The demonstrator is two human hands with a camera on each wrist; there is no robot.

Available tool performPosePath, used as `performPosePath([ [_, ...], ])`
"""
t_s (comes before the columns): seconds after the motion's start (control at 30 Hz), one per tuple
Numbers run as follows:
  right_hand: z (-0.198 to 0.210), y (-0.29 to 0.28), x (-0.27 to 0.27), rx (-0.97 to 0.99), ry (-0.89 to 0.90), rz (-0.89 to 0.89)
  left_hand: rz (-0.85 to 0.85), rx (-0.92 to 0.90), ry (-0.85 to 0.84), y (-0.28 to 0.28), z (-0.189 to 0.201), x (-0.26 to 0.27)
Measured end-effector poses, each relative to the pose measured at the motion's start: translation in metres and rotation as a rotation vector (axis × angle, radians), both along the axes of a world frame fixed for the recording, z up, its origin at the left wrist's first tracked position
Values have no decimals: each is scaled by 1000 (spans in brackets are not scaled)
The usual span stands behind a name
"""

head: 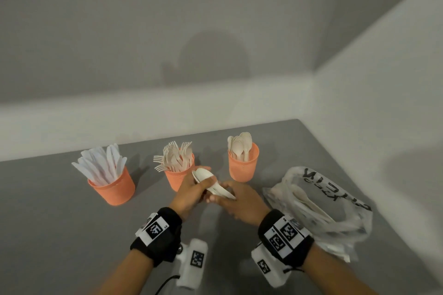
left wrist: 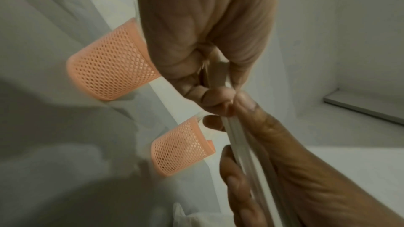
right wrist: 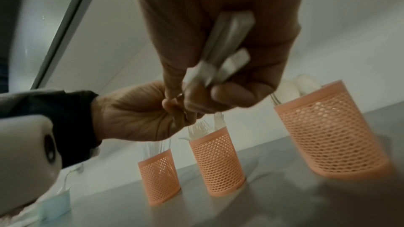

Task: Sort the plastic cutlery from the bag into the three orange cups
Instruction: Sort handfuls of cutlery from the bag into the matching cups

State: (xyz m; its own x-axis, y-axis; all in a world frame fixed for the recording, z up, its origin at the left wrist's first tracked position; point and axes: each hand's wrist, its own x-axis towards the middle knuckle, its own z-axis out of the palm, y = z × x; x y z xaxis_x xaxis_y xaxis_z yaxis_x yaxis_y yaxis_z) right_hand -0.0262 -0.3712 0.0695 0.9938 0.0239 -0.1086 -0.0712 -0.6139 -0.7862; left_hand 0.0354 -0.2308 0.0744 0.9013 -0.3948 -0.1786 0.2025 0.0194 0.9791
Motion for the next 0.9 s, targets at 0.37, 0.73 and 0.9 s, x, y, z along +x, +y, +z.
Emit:
performPosePath([
  [0.37,32,-82,-42,70,-162,-436,298,84,-606,-47,75,51],
  [0.73,3,-164,-76,-267,69,-461,19,422,-1016,-101,70,76],
  [0.9,0,-170,-78,-492,248,-316,-117,595,-1003,-112,52,81],
])
